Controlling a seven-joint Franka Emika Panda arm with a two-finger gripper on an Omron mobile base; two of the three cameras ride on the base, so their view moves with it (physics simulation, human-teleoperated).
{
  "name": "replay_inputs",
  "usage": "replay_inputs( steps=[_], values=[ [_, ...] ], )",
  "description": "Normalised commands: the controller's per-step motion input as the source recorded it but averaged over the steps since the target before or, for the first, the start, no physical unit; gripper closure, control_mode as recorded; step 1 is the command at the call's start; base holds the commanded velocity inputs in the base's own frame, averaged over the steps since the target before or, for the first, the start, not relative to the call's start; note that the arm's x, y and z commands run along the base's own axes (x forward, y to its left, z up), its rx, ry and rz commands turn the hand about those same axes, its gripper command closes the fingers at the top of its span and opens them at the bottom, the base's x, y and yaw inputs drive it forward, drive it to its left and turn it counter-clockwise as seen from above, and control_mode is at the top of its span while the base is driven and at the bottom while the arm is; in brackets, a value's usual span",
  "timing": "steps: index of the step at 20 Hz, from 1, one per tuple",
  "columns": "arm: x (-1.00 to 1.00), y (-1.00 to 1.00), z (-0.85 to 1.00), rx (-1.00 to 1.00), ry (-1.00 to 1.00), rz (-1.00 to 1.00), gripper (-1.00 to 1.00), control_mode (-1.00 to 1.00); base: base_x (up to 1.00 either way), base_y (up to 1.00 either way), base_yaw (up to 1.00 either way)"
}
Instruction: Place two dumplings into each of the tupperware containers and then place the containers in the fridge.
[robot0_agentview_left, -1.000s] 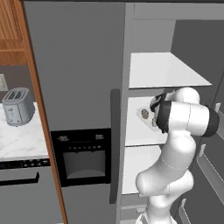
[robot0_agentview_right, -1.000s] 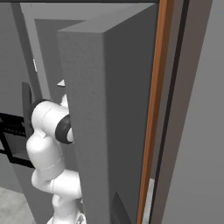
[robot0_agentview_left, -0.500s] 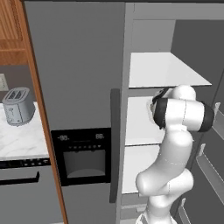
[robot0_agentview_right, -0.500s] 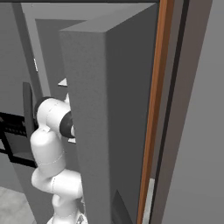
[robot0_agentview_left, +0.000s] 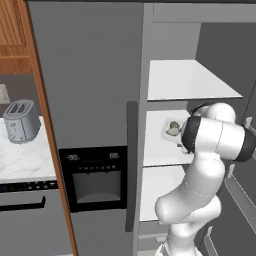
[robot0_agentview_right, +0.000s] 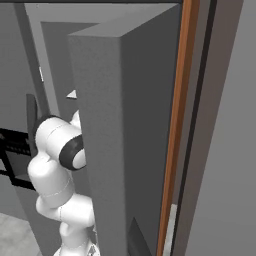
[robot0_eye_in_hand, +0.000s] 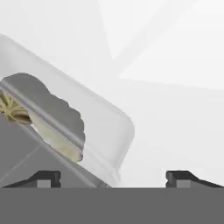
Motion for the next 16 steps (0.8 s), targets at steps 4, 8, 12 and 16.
replay_inputs(
  steps=[4, 8, 12, 16],
  values=[
    [0.24, 0.03, -0.06, 0.21, -0.27, 0.06, -1.00, -1.00, 0.00, 0.00, 0.00],
    [-0.33, -0.03, 0.00, 0.22, -0.46, 0.09, -1.00, -1.00, 0.00, 0.00, 0.00],
    [-0.97, 0.12, 0.00, -0.01, -0.59, 0.06, -1.00, -1.00, 0.00, 0.00, 0.00],
    [-1.00, 0.97, 0.18, -0.40, -0.32, 0.00, -1.00, -1.00, 0.00, 0.00, 0.00]
  ],
)
